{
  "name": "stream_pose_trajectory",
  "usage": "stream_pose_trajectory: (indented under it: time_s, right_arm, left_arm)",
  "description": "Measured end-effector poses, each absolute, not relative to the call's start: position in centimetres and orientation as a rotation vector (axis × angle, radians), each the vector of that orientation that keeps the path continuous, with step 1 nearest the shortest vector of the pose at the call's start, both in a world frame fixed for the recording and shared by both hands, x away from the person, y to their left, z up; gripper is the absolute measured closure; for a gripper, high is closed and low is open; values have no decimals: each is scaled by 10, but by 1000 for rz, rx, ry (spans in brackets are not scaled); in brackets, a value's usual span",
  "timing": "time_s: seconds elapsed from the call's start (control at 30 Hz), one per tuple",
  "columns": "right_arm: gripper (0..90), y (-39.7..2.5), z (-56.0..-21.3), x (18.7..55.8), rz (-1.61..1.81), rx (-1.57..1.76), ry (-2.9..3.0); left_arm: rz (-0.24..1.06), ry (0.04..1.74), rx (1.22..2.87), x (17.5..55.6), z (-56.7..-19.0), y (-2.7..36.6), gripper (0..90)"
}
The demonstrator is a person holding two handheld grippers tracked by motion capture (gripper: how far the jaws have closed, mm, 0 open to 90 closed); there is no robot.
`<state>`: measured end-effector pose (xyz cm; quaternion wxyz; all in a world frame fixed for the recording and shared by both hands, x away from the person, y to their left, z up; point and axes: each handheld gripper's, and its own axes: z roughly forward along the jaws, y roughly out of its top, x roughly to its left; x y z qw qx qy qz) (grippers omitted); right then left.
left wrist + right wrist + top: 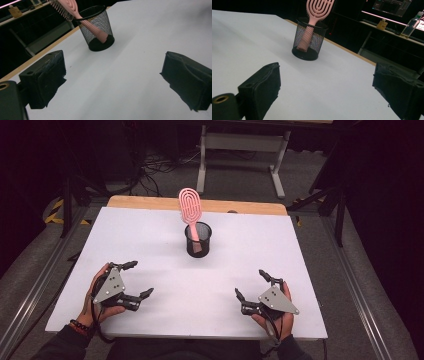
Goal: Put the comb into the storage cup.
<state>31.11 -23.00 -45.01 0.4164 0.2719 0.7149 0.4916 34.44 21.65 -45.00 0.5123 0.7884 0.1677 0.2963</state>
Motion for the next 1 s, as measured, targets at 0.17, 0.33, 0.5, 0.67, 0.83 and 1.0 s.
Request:
stream_pose_trajectory:
  time_s: [0.17,0.33,0.5,0.67,0.83,1.0]
  right_arm:
    - [85,-232,-451,311,1229,688,1794]
    - [85,-233,-452,311,1217,688,1796]
    - [85,-234,-453,311,1215,694,1795]
    - [82,-237,-454,311,1216,710,1793]
    - [73,-237,-455,312,1222,714,1810]
    - [70,-236,-455,312,1231,709,1814]
  left_arm:
    - [720,424,1895,341,-453,223,61]
    - [737,438,1913,339,-459,229,58]
    - [739,460,1916,337,-463,237,58]
    - [727,506,1901,334,-468,247,58]
    - [713,534,1903,330,-474,252,58]
    - [713,548,1911,329,-477,256,59]
